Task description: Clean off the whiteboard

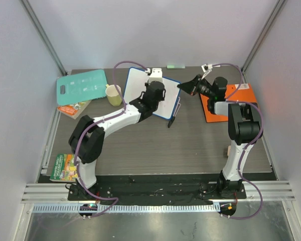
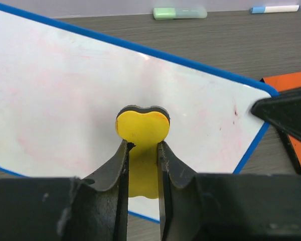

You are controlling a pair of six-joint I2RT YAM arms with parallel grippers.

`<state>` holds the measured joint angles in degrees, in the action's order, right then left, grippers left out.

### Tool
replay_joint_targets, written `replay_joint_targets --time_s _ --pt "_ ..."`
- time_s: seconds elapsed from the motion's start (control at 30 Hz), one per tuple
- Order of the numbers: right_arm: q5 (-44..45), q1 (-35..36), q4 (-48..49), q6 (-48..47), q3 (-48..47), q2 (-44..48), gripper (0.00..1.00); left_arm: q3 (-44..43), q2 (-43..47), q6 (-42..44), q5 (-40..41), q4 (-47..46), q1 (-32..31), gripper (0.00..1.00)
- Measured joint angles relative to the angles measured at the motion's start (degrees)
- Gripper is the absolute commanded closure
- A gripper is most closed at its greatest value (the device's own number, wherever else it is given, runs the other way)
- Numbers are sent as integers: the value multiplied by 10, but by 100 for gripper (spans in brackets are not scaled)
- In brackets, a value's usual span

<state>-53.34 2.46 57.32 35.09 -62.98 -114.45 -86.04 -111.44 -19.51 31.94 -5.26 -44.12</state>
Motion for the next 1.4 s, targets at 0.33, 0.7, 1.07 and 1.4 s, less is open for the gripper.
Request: replay_joint_targets --time_s 0.33,0.7,1.07,1.4 --pt "3 1 -148 -61 -50 21 98 143 107 -17 2 -3 -2 100" --pt "19 -8 -234 -63 -72 42 99 207 144 -27 6 5 -21 100" --pt "45 -13 -293 -100 -32 106 99 230 145 -28 9 8 -24 100" --pt "56 -45 -315 -112 18 115 99 240 157 -28 9 14 -26 100"
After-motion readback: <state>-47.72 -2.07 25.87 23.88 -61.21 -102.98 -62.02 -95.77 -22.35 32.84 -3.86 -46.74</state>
